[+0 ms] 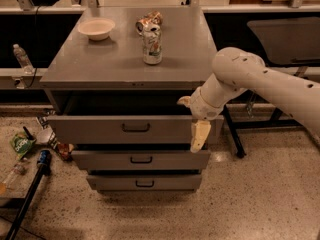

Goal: Open top drawer

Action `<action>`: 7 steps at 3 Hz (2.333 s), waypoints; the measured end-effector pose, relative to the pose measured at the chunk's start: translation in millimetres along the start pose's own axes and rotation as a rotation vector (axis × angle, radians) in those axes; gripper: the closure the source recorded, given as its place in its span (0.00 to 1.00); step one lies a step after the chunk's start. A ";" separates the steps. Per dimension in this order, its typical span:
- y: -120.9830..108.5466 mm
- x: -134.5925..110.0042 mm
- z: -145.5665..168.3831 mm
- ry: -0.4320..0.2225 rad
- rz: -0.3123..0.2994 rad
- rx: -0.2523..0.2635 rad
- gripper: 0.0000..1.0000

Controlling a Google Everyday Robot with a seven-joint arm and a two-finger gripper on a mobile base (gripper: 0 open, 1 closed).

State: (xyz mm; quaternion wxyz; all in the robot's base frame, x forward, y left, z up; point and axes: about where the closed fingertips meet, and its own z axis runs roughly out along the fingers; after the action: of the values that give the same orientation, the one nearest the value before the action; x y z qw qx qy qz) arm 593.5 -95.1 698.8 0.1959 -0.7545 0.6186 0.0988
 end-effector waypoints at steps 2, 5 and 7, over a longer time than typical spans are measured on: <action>-1.4 8.0 23.1 0.010 0.008 -0.052 0.38; 27.2 21.4 9.3 0.032 0.079 -0.106 1.00; 51.7 20.1 -14.7 0.047 0.151 -0.168 0.58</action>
Offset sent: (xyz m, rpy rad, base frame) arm 0.0050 0.0008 -0.0321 -0.0322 0.0708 0.0125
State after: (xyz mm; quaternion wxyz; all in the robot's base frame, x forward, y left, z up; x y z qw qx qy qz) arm 546.2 -127.4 695.3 0.1094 -0.7215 0.6676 0.1473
